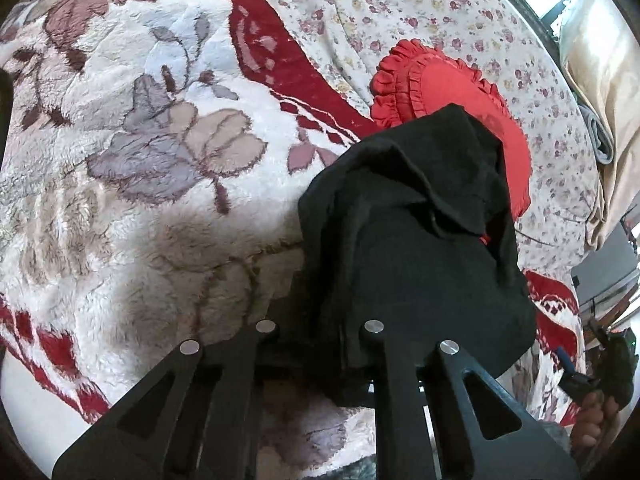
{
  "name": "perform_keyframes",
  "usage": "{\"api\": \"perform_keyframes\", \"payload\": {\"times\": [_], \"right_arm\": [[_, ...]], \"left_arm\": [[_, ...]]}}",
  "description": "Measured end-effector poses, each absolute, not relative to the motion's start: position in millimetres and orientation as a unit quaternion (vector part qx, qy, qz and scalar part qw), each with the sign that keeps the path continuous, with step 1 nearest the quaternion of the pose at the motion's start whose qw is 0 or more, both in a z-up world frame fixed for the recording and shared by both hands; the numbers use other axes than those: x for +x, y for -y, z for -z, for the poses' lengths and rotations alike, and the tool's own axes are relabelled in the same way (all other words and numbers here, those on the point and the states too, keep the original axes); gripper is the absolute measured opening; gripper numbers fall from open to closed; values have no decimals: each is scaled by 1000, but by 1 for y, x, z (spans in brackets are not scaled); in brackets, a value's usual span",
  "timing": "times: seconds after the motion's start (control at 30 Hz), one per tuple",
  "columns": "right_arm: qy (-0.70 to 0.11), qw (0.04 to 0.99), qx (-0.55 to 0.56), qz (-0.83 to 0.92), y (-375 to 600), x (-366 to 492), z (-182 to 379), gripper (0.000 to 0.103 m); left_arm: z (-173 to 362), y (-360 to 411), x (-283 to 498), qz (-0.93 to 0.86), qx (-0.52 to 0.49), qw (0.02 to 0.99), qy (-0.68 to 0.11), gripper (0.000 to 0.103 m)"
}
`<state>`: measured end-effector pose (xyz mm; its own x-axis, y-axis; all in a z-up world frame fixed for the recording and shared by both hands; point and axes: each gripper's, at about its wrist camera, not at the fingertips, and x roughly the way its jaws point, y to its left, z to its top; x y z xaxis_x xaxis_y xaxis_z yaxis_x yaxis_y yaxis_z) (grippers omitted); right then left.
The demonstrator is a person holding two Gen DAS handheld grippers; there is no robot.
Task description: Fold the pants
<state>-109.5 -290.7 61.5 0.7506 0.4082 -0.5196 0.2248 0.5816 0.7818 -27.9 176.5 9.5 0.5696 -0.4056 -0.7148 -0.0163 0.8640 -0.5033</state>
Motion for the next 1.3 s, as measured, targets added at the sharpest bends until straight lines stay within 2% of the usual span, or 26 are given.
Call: {"api": "perform_keyframes", "payload": {"times": [0.1,0.2,0.37,0.5,0.6,0.67,0.7,0.83,0.9,0.93,0.97,1.3], "right_arm": [[-305,842,445,-13,340,-125,-73,74],[-274,828,489,-22,393,-137,-67,74],[-273,762,583,-70,441,-137,-19,74],[-276,747,596,-100,445,-117,0,69],[-303,750,578,-106,445,-87,12,60],[-330,750,567,-86,446,-72,22,42],[-340,753,560,-61,447,-69,25,27],[-321,750,576,-55,449,-67,31,25],[-325,757,563,-64,446,-64,30,19],[-329,760,557,-63,445,-63,30,9],[-332,765,549,-56,446,-65,27,4],[-365,780,505,-58,410,-144,-13,3]], "left_arm": [[-13,-170,-28,123,-218,859,-447,11],[-12,-168,-24,131,-228,856,-446,11],[-9,-170,-22,120,-242,855,-443,10],[-14,-172,-26,100,-243,857,-442,8],[-16,-177,-26,91,-259,855,-440,7],[-16,-178,-27,89,-260,854,-442,7],[-15,-178,-27,88,-259,854,-443,7],[-11,-176,-27,78,-259,853,-447,7],[-12,-177,-27,74,-260,853,-447,7],[-14,-178,-28,73,-259,854,-446,7],[-16,-179,-29,71,-259,854,-444,7],[-40,-230,-59,79,-249,867,-423,7]]}}
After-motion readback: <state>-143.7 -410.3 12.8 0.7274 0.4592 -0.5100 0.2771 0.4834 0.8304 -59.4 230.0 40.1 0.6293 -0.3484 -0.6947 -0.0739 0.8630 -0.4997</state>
